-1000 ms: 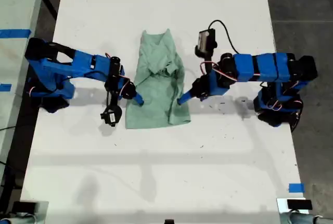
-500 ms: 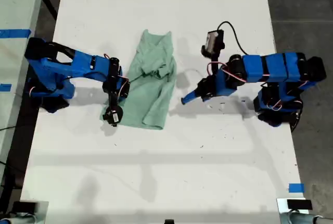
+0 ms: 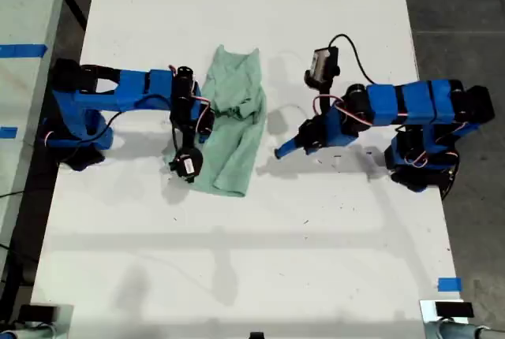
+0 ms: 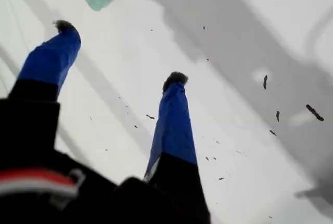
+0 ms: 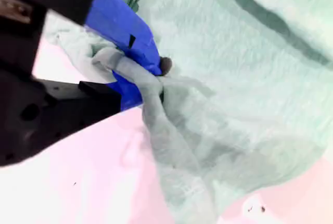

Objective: Fold tshirt

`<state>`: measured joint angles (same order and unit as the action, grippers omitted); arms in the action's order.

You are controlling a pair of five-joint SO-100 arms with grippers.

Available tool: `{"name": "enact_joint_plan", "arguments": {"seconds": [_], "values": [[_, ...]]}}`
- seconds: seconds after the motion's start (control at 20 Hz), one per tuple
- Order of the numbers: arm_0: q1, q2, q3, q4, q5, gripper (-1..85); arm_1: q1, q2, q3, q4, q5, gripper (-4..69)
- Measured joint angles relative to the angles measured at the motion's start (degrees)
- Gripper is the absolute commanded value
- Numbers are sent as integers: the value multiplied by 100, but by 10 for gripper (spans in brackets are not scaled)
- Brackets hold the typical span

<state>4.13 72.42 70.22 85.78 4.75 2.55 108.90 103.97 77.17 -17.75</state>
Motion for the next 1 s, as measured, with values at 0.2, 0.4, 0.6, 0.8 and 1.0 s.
{"name": "enact_joint_plan", "arguments": {"seconds": [0.2,0.4,0.6,0.8,1.0], "values": [[0,-1934,-2030,-220,158,10,-9,9,62,-70,26,301],[0,-3261,-2663,-923,325,202,-44,9,185,-105,88,300],[-35,-3322,-2848,-703,343,229,-79,114,246,-176,105,300],[-26,-2742,-2698,387,325,215,-79,114,255,-176,105,300],[-26,-1336,-2505,1863,316,216,-97,360,413,-176,176,300]]}}
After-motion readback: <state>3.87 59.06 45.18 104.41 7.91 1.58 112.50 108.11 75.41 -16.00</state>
